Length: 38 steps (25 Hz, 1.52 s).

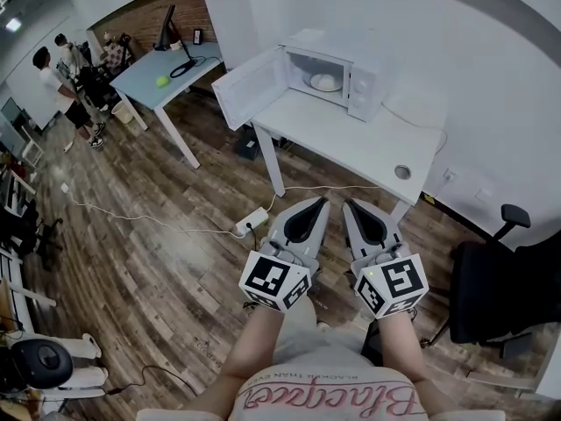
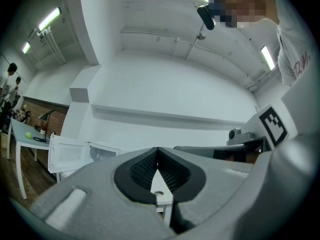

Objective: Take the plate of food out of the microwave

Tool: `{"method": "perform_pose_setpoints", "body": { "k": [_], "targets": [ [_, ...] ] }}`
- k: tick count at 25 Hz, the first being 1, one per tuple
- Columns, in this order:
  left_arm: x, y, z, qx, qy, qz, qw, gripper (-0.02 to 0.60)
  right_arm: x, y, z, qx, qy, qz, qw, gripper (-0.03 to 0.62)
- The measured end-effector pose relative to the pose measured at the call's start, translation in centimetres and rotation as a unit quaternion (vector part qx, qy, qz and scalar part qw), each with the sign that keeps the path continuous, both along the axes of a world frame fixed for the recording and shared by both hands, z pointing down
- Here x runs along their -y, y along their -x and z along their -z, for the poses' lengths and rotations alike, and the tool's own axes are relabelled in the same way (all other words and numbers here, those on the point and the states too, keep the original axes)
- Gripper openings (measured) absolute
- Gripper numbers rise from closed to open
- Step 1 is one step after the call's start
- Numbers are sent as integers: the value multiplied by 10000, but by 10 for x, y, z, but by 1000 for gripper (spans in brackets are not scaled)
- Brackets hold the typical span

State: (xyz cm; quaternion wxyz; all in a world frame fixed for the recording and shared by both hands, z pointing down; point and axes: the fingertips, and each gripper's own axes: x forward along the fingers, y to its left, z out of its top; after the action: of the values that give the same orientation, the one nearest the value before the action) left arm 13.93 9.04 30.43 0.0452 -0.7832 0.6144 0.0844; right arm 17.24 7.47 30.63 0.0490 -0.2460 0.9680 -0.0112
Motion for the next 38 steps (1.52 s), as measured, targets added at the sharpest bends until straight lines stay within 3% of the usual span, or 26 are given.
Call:
{"method": "perform_pose_setpoints", "body": {
  "k": [24,38],
  "targets": [
    [59,67,1,-72,-17,161,9998,6,57,56,-10,-111,116,-48,9999,12],
    [130,107,0,-56,88,-199,9997,6,120,104,-12,-232,220,-245,9992,12]
  ]
}}
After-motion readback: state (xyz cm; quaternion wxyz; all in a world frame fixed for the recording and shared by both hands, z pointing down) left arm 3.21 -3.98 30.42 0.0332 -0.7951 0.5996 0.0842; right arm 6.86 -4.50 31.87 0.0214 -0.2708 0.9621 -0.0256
